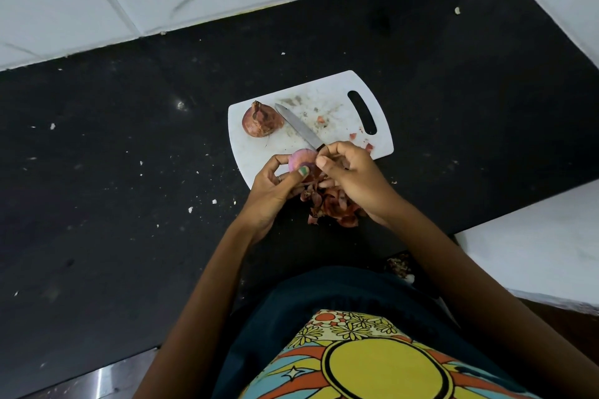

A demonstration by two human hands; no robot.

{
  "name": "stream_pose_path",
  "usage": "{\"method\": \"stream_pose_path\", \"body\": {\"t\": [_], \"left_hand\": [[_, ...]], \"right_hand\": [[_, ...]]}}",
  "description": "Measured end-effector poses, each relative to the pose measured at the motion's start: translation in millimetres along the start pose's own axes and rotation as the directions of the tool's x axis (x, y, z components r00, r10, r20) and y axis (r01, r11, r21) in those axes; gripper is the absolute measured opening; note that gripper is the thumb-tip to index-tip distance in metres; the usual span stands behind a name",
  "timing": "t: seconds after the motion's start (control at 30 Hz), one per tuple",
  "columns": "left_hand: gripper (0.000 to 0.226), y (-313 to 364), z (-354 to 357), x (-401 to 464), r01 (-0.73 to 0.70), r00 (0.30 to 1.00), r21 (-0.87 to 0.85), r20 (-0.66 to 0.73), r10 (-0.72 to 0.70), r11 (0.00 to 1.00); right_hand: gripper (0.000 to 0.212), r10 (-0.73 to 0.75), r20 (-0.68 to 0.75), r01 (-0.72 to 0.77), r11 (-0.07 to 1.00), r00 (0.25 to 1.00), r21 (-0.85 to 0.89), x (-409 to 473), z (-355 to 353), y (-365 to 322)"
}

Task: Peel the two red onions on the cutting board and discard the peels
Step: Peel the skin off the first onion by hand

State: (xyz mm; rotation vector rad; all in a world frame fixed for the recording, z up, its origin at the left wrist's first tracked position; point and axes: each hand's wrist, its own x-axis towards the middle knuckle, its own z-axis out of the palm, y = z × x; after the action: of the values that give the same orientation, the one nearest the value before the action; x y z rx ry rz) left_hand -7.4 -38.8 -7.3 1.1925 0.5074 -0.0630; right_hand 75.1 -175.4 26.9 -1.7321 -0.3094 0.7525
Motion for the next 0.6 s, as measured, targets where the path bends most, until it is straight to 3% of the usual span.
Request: {"method": "stream_pose_path", "body": {"t": [0.2,0.43,0.5,0.6], "left_hand": [[0.034,2.8,1.8,-0.9,0.036,0.998,-0.059,0.046,-0.033,0.998],[0.048,5.9,2.7,-2.1,0.077,0.997,-0.112,0.036,-0.073,0.991],[0.049,5.5,2.1,-2.4,0.085,0.996,-0.107,0.045,-0.081,0.991],[0.046,4.8,1.7,-3.1,0.083,0.995,-0.059,0.057,-0.080,0.995]], "right_hand": [[0.011,0.109,0.036,-0.115,0.938,0.993,0.326,-2.0,-7.7,-5.0],[0.011,0.188,-0.051,-0.139,0.855,0.981,0.499,-0.8,-9.5,-4.6],[0.008,0.224,-0.122,-0.134,0.852,0.967,0.506,-1.2,-9.5,-3.6],[0.007,0.210,-0.236,-0.129,0.940,0.949,0.317,-2.3,-9.2,2.3]]}}
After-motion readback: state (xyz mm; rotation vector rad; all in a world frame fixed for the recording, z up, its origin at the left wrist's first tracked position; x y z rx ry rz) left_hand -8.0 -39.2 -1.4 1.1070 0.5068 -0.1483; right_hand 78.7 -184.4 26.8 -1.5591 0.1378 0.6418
